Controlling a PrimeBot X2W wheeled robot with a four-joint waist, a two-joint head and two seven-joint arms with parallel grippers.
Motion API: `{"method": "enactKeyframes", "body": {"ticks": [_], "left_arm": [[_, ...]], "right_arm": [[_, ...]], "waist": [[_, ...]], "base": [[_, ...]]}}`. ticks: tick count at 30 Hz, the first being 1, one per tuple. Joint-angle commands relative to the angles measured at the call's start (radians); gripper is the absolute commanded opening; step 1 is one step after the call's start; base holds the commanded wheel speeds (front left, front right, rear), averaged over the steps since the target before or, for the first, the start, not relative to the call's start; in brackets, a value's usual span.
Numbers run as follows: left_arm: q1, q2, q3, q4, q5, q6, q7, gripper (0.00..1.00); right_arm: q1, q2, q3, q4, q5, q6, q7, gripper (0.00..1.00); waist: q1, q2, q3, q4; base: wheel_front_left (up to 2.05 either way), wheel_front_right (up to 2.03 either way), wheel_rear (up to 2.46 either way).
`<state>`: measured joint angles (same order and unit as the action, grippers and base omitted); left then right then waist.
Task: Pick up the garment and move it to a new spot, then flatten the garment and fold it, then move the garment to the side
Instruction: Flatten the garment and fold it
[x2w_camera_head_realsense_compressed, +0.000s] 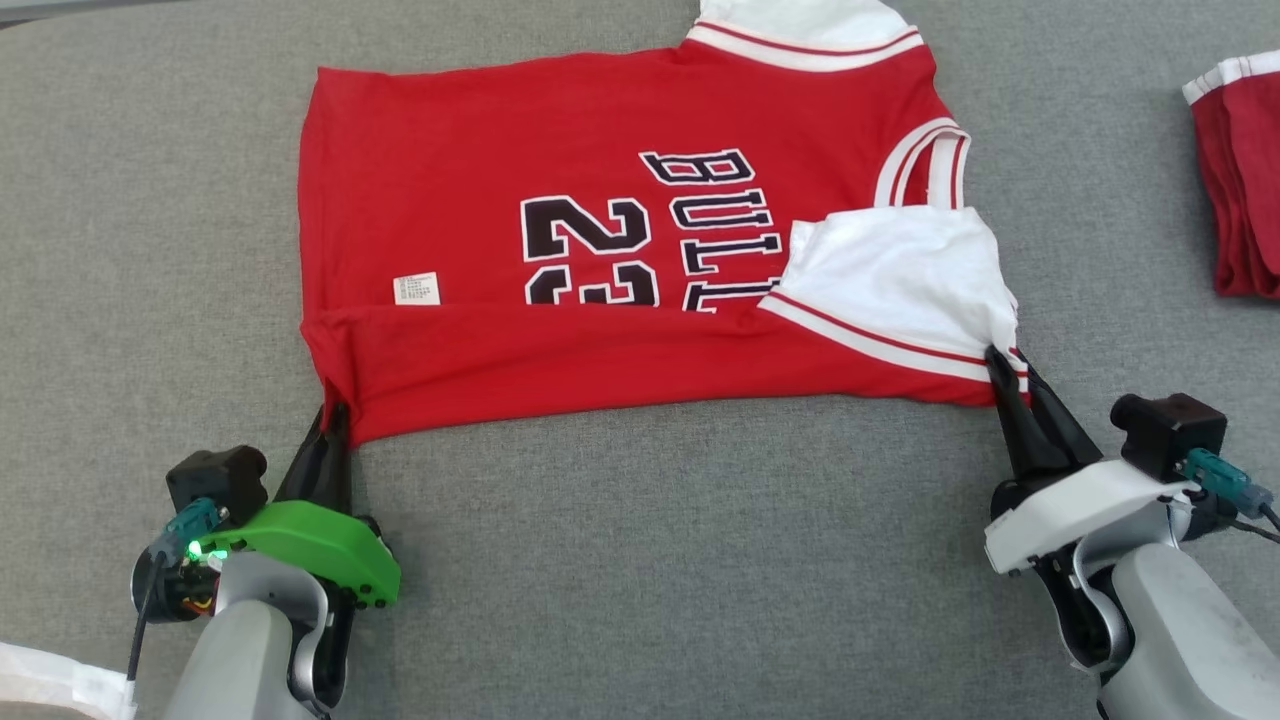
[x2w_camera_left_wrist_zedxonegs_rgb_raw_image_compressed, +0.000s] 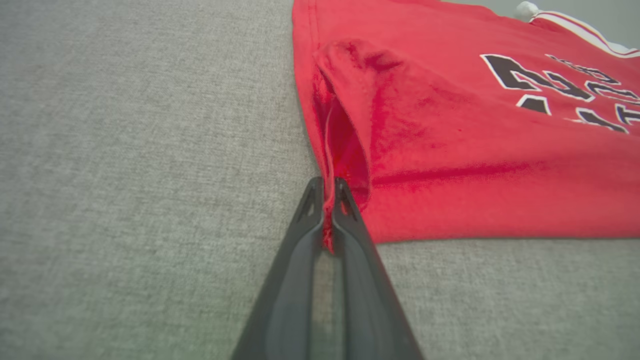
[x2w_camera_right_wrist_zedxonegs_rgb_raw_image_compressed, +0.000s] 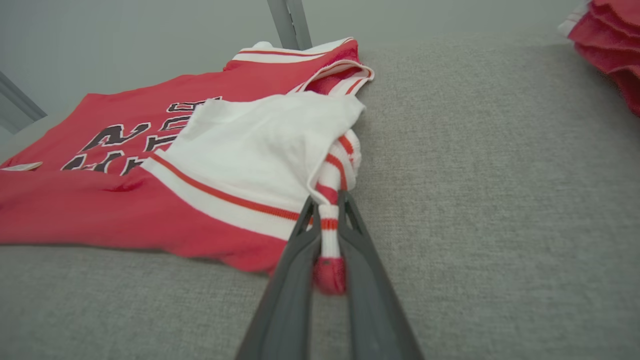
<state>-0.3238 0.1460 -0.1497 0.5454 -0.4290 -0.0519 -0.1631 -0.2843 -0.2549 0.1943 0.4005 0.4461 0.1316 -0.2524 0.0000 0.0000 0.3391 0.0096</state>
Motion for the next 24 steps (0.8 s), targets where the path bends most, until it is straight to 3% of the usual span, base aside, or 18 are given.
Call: {"method": "enactKeyframes", "body": {"ticks": [1,8,16,17,18,19,20,24], "left_arm": [[0.044,0.018,0.000,-0.018,-0.003,0.002,0.021,0.00],[0.191,0.057,-0.005,-0.207,-0.024,0.028,0.139,0.00],[0.396,0.070,0.009,-0.429,-0.062,0.097,0.276,0.00],[0.422,0.065,0.004,-0.456,-0.065,0.105,0.287,0.21],[0.434,0.061,0.002,-0.456,-0.076,0.102,0.295,0.81],[0.441,0.059,-0.003,-0.453,-0.079,0.099,0.301,1.00],[0.447,0.059,-0.004,-0.446,-0.083,0.095,0.302,1.00],[0.430,0.050,0.007,-0.458,-0.039,0.122,0.206,1.00]], "right_arm": [[0.035,-0.011,-0.011,-0.020,0.009,-0.002,-0.006,0.00],[0.208,-0.002,-0.066,-0.146,-0.002,-0.002,0.025,0.00],[0.418,0.061,-0.120,-0.305,-0.037,-0.002,0.116,0.00],[0.438,0.060,-0.127,-0.321,-0.044,-0.002,0.131,0.00],[0.442,0.064,-0.125,-0.327,-0.048,-0.002,0.137,0.31],[0.446,0.067,-0.124,-0.328,-0.049,-0.002,0.147,0.68],[0.448,0.068,-0.124,-0.327,-0.056,-0.002,0.158,1.00],[0.425,0.068,-0.148,-0.363,-0.097,-0.002,0.125,1.00]], "waist": [[0.0000,0.0000,-0.025,0.009],[0.0000,0.0000,-0.093,0.013],[0.0000,0.0000,-0.147,0.009],[0.0000,0.0000,-0.155,0.007],[0.0000,0.0000,-0.159,0.006],[0.0000,0.0000,-0.163,0.005],[0.0000,0.0000,-0.167,0.005],[0.0000,0.0000,-0.178,0.003]], "base": [[0.00,0.00,0.00],[0.00,0.00,0.00],[0.00,0.00,0.00],[0.00,0.00,0.00],[0.00,0.00,0.00],[0.00,0.00,0.00],[0.00,0.00,0.00],[0.00,0.00,0.00]]}}
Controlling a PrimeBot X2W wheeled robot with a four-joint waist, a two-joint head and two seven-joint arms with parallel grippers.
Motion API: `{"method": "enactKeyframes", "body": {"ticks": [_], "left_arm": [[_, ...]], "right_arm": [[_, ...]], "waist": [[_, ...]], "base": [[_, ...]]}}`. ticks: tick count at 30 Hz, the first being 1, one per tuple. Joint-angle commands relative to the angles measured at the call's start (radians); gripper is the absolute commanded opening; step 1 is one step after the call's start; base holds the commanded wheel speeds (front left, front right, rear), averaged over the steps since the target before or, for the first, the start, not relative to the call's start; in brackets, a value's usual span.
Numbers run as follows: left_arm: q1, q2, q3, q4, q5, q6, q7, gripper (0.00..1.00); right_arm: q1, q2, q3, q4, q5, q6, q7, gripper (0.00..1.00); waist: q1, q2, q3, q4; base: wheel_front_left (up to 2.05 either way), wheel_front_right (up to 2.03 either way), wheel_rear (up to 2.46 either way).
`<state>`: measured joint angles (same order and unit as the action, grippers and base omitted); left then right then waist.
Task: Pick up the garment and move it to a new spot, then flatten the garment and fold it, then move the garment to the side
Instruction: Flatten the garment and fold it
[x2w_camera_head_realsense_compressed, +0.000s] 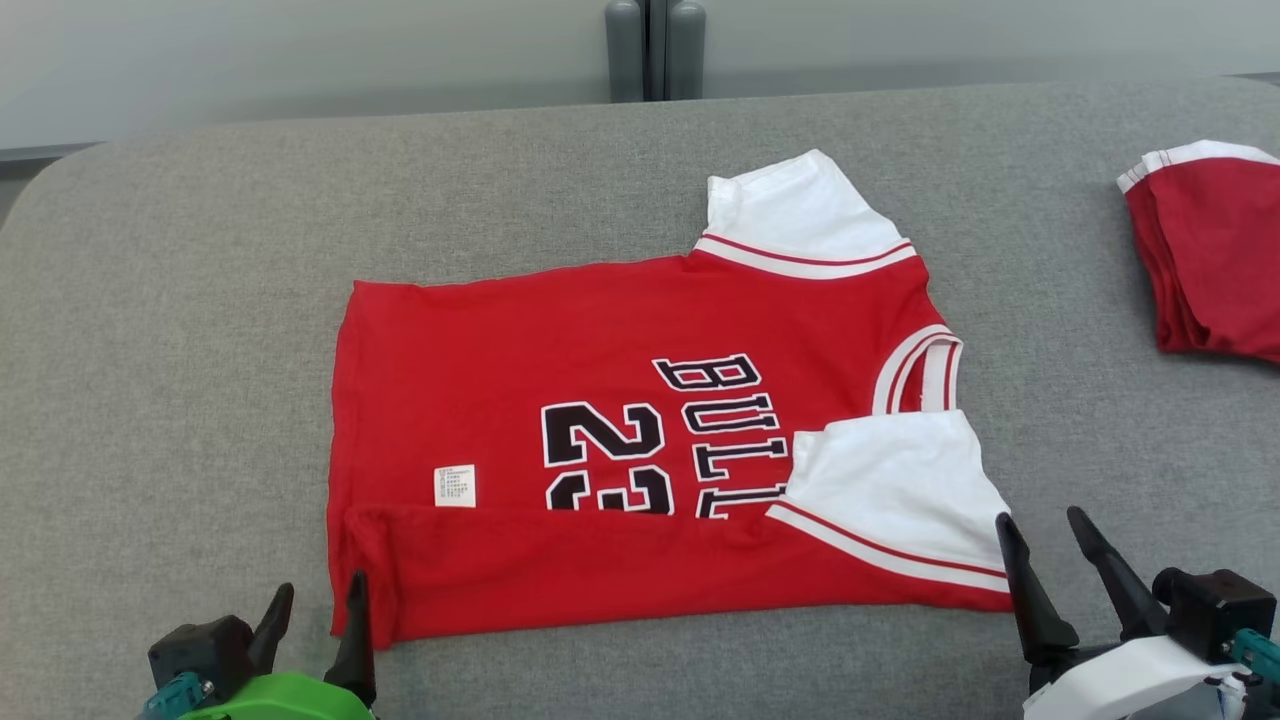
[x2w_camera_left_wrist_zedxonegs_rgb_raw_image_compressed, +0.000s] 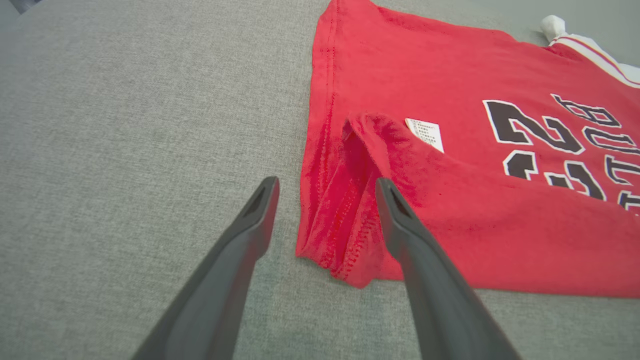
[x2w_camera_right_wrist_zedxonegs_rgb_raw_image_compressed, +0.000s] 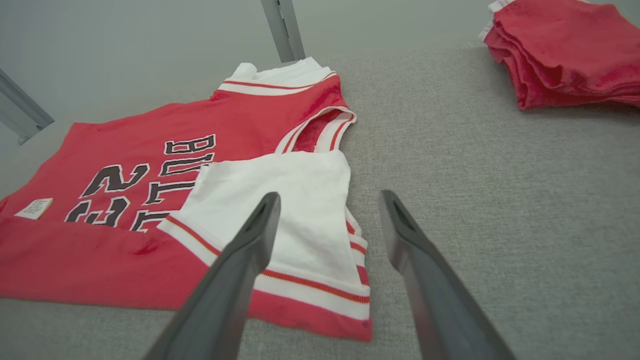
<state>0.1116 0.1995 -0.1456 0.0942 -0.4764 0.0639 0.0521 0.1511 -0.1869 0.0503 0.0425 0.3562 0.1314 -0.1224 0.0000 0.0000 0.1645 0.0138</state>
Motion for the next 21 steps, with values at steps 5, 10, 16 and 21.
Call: {"method": "enactKeyframes", "body": {"ticks": [5,10,16,21], "left_arm": [[-0.037,-0.014,-0.002,-0.051,0.077,0.038,-0.132,1.00],[-0.068,-0.009,-0.007,-0.104,0.121,0.064,-0.180,1.00],[-0.090,-0.004,-0.019,-0.138,0.150,0.079,-0.191,1.00],[-0.104,0.001,-0.027,-0.149,0.158,0.085,-0.187,1.00]], "right_arm": [[-0.048,0.004,-0.025,-0.084,-0.045,-0.002,-0.014,1.00],[-0.096,0.006,-0.026,-0.175,-0.072,-0.002,0.011,1.00],[-0.120,0.011,-0.026,-0.237,-0.082,-0.002,0.055,1.00],[-0.118,0.018,-0.033,-0.258,-0.077,-0.002,0.067,1.00]], "waist": [[0.0000,0.0000,-0.019,-0.007],[0.0000,0.0000,-0.033,-0.016],[0.0000,0.0000,-0.040,-0.020],[0.0000,0.0000,-0.028,-0.020]], "base": [[0.00,0.00,0.00],[0.00,0.00,0.00],[0.00,0.00,0.00],[0.00,0.00,0.00]]}}
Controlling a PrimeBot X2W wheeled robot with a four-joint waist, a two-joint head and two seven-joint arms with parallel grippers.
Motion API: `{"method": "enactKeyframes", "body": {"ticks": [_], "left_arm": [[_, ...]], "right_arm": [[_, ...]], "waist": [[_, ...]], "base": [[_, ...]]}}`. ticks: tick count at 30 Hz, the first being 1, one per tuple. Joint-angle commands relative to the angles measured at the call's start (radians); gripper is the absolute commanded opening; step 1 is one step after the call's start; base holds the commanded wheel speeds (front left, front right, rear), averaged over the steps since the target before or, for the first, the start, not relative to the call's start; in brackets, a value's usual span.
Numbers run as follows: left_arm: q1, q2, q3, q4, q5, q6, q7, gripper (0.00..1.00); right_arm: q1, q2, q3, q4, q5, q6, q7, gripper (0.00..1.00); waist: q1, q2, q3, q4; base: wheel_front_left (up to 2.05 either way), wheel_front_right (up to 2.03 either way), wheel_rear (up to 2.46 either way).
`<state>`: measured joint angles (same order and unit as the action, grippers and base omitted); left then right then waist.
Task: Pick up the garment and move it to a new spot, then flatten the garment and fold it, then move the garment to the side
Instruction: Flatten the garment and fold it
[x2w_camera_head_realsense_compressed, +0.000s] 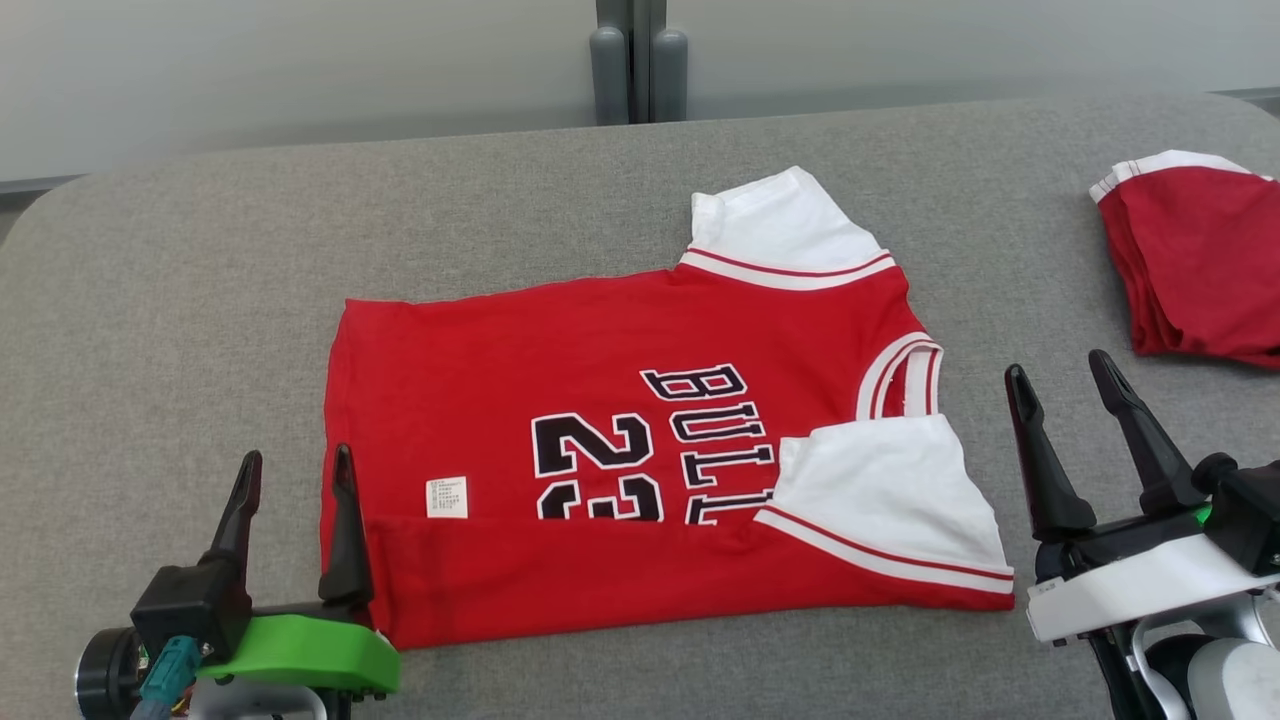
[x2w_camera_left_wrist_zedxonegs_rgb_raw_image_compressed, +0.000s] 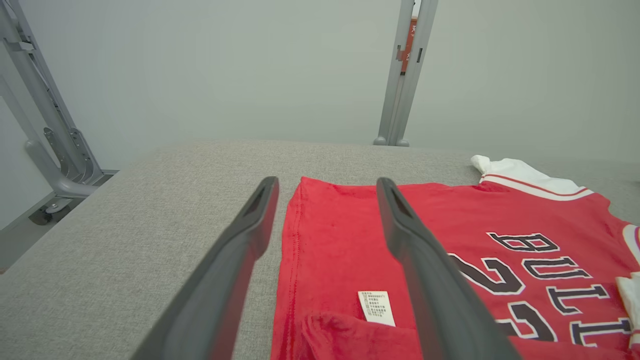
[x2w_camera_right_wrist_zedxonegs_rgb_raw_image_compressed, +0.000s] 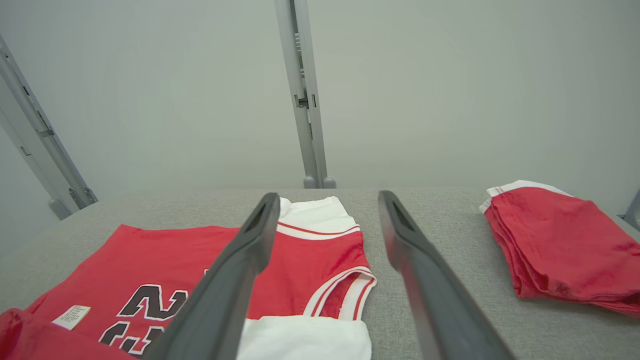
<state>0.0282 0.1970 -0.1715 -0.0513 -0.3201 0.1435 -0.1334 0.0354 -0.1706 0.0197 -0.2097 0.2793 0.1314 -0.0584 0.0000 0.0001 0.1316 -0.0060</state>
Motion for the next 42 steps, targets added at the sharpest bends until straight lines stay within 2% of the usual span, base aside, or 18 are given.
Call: {"method": "enactKeyframes", "body": {"ticks": [1,4,9,21,25,30,33,34,42], "left_arm": [[-0.029,0.004,-0.001,-0.006,0.002,0.006,-0.003,1.00],[-0.064,0.004,-0.006,-0.010,0.006,0.004,0.008,1.00],[-0.214,0.011,-0.019,0.056,-0.020,-0.040,0.064,1.00],[-0.603,0.069,0.001,0.521,-0.124,-0.171,0.246,1.00],[-0.683,0.085,-0.001,0.661,-0.141,-0.204,0.262,1.00],[-0.751,0.093,0.001,0.769,-0.150,-0.222,0.249,1.00],[-0.779,0.091,-0.004,0.819,-0.157,-0.233,0.245,0.21],[-0.786,0.090,-0.006,0.830,-0.162,-0.238,0.245,0.00],[-0.837,0.081,-0.030,0.878,-0.171,-0.256,0.212,0.00]], "right_arm": [[-0.004,0.003,-0.004,-0.010,0.002,-0.002,0.003,1.00],[-0.012,0.007,-0.010,-0.022,0.006,-0.002,0.001,1.00],[-0.033,0.009,-0.008,-0.038,0.013,-0.002,0.001,1.00],[-0.105,0.005,0.032,0.003,0.037,-0.002,-0.038,1.00],[-0.118,0.004,0.036,0.022,0.049,-0.002,-0.049,1.00],[-0.132,-0.006,0.026,0.054,0.058,-0.002,-0.057,1.00],[-0.148,-0.017,0.019,0.088,0.064,-0.002,-0.058,1.00],[-0.155,-0.021,0.015,0.099,0.066,-0.002,-0.058,1.00],[-0.283,-0.070,0.008,0.231,0.114,-0.002,-0.071,1.00]], "waist": [[0.0000,-0.0001,0.011,-0.001],[0.0000,-0.0001,0.038,-0.002],[0.0000,-0.0001,0.118,0.000],[0.0000,-0.0001,0.249,-0.050],[0.0000,-0.0001,0.267,-0.059],[0.0000,-0.0001,0.278,-0.060],[0.0000,-0.0001,0.281,-0.058],[0.0000,-0.0001,0.282,-0.057],[0.0000,-0.0001,0.310,-0.036]], "base": [[0.00,0.00,0.00],[0.00,0.00,0.00],[0.00,0.00,0.00],[0.00,0.00,0.00],[0.00,0.00,0.00],[0.00,0.00,0.00],[0.00,0.00,0.00],[0.00,0.00,0.00],[0.00,0.00,0.00]]}}
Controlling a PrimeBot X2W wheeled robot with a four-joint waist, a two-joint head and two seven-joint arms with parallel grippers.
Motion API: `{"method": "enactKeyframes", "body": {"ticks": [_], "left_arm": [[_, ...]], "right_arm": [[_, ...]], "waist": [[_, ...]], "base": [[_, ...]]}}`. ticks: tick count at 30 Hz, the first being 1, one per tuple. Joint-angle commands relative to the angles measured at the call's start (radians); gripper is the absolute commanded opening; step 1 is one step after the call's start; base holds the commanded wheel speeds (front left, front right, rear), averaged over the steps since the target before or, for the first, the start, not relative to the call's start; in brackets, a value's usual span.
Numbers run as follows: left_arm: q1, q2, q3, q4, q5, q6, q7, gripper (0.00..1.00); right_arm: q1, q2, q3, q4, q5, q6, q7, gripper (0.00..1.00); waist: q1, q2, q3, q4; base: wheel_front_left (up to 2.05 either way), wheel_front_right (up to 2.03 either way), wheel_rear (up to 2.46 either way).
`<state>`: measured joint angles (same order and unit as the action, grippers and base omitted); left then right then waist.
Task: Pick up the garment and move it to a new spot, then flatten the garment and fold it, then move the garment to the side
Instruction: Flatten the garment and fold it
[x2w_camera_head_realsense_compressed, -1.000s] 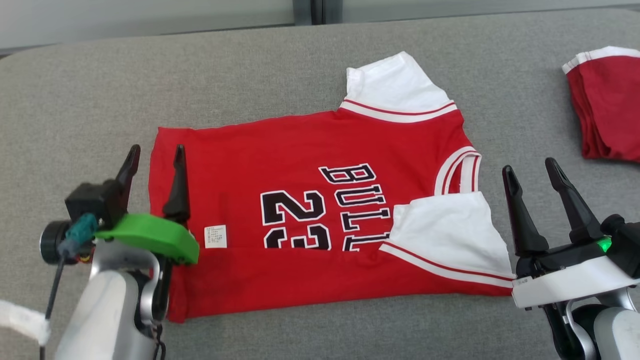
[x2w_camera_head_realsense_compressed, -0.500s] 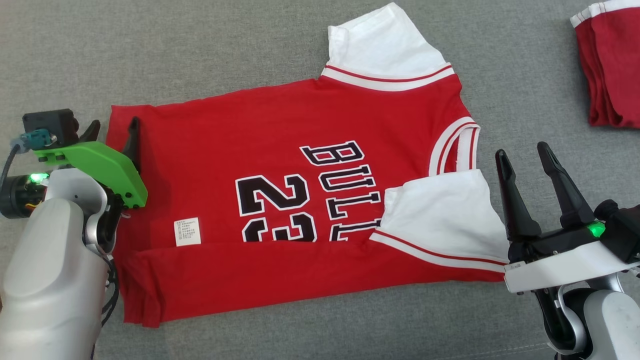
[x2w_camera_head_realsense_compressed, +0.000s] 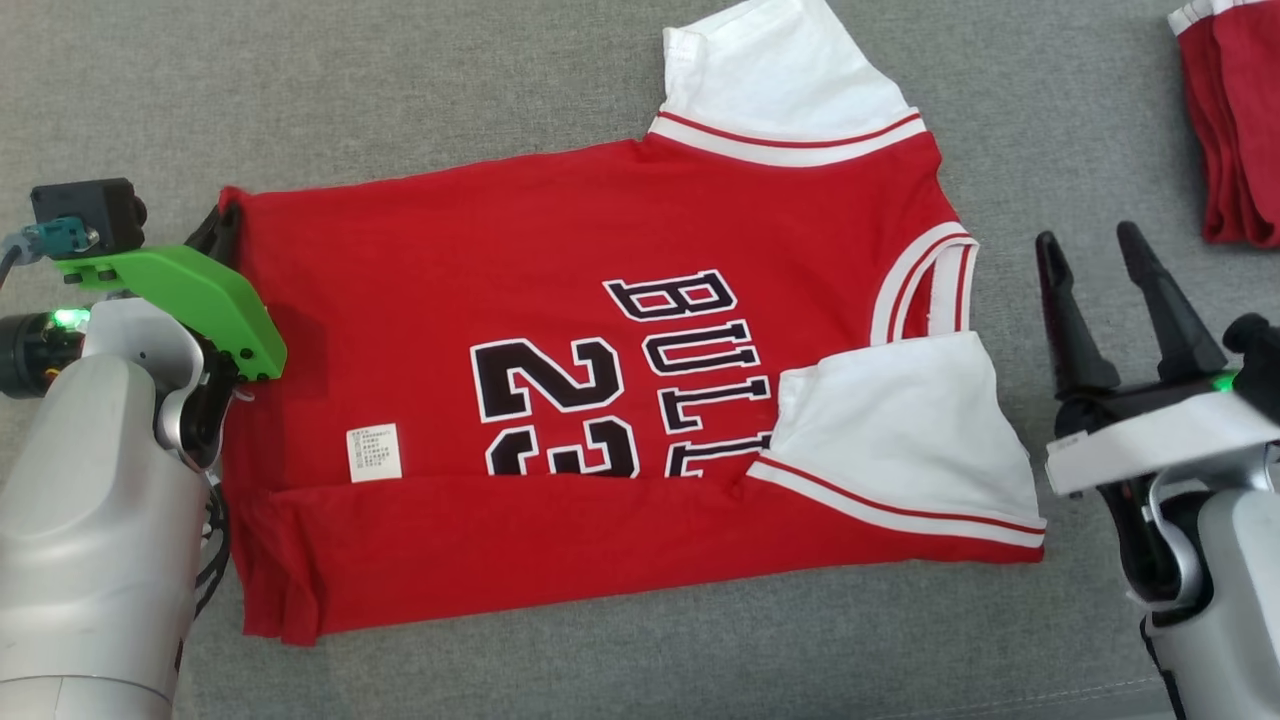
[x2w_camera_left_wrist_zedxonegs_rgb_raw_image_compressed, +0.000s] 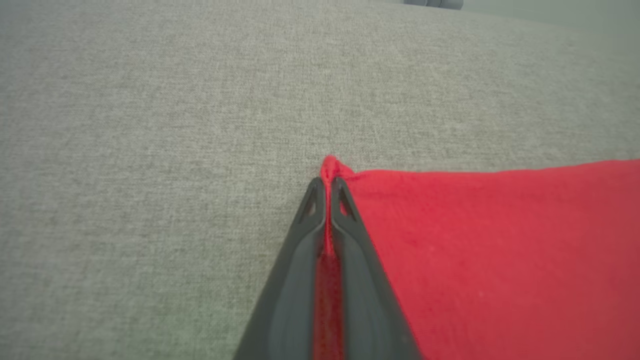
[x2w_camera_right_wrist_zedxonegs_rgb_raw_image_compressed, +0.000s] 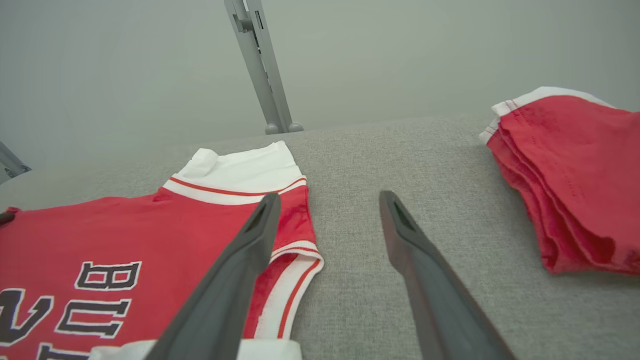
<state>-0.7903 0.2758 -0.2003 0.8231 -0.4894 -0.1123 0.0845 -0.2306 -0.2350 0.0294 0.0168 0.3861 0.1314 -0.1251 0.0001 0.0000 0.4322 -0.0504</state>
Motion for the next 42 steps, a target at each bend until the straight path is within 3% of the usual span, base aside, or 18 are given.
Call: {"method": "enactKeyframes", "body": {"ticks": [1,21,36,37,38,39,40,42], "left_arm": [[-0.027,-0.001,-0.005,0.007,-0.002,-0.001,-0.012,0.00],[-0.196,-0.188,-0.159,0.058,-0.021,-0.019,-0.091,0.00],[-0.246,-0.223,-0.323,0.102,-0.127,-0.019,-0.145,0.00],[-0.247,-0.224,-0.329,0.107,-0.134,-0.019,-0.147,0.00],[-0.249,-0.224,-0.336,0.112,-0.141,-0.020,-0.151,0.00],[-0.249,-0.224,-0.341,0.116,-0.148,-0.020,-0.154,0.00],[-0.251,-0.224,-0.345,0.121,-0.153,-0.020,-0.157,0.00],[-0.253,-0.223,-0.350,0.134,-0.161,-0.020,-0.167,0.00]], "right_arm": [[-0.041,-0.014,0.003,0.028,0.015,-0.002,-0.006,1.00],[-0.569,-0.215,0.187,0.466,0.183,-0.001,0.096,1.00],[-0.830,-0.263,0.364,0.787,0.255,-0.001,0.233,1.00],[-0.835,-0.262,0.375,0.795,0.262,-0.001,0.239,0.86],[-0.841,-0.263,0.388,0.800,0.265,-0.001,0.239,0.32],[-0.846,-0.264,0.398,0.802,0.269,-0.001,0.236,0.10],[-0.852,-0.267,0.408,0.804,0.276,-0.001,0.233,0.00],[-0.860,-0.271,0.433,0.793,0.286,-0.001,0.217,0.00]], "waist": [[-0.0001,0.0000,0.016,0.014],[-0.0001,0.0000,0.133,0.231],[-0.0001,0.0000,0.147,0.306],[-0.0001,0.0000,0.147,0.306],[-0.0001,0.0000,0.146,0.304],[-0.0001,0.0000,0.145,0.303],[-0.0001,0.0000,0.143,0.300],[-0.0001,0.0000,0.140,0.294]], "base": [[0.00,0.00,0.00],[0.00,0.00,0.00],[0.00,0.00,0.00],[0.00,0.00,0.00],[0.00,0.00,0.00],[0.00,0.00,0.00],[0.00,0.00,0.00],[0.00,0.00,0.00]]}}
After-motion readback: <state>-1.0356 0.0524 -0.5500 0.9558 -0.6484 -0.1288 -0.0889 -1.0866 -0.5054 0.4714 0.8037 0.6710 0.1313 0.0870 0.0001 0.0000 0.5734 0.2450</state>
